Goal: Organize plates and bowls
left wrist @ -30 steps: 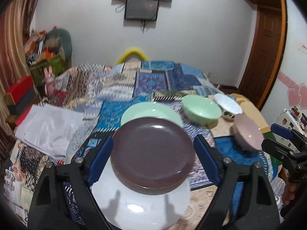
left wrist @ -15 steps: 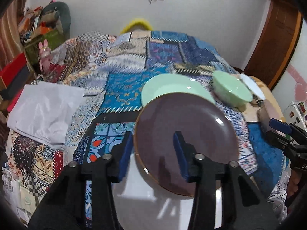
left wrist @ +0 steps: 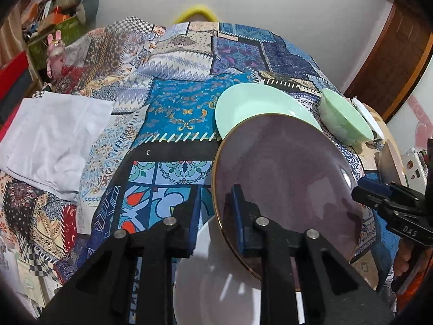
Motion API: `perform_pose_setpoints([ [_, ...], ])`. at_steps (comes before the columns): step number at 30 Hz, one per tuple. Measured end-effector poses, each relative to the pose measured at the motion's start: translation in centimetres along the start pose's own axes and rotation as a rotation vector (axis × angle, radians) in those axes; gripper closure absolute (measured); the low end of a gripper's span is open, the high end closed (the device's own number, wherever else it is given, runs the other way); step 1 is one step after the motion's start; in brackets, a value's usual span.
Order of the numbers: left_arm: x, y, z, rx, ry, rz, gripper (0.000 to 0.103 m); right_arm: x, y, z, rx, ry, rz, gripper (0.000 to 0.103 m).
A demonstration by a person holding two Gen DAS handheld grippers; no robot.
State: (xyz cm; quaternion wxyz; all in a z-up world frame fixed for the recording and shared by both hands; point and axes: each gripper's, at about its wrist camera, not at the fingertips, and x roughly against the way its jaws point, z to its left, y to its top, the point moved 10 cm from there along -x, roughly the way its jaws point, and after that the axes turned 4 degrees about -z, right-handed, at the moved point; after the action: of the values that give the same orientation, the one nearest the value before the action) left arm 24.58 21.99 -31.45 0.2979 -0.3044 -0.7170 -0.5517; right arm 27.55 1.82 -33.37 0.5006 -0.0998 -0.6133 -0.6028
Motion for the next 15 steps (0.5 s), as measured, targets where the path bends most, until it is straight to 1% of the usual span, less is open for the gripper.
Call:
perform_pose_setpoints([
  [3, -0.4, 0.1, 0.0, 0.002, -0.015, 0.01, 0.084, -0.5, -0.3, 0.1, -0.004, 0.008, 0.015, 0.077],
  [10, -0.9, 0.2, -0.2, -0.008, -0.03, 0.026, 0.084, -1.0, 0.0, 0.1, -0.029, 0.039, 0.015, 0.078],
  [13, -1.2, 0.1, -0.4, -0.007, -0.055, 0.047, 0.084, -1.0, 0.0, 0.2, -0.037, 0.048, 0.014, 0.079],
  [15, -1.4, 0.2, -0.5, -0.008, -0.056, 0.053, 0.084, -0.9, 0.0, 0.1, -0.039, 0.049, 0.013, 0.079],
])
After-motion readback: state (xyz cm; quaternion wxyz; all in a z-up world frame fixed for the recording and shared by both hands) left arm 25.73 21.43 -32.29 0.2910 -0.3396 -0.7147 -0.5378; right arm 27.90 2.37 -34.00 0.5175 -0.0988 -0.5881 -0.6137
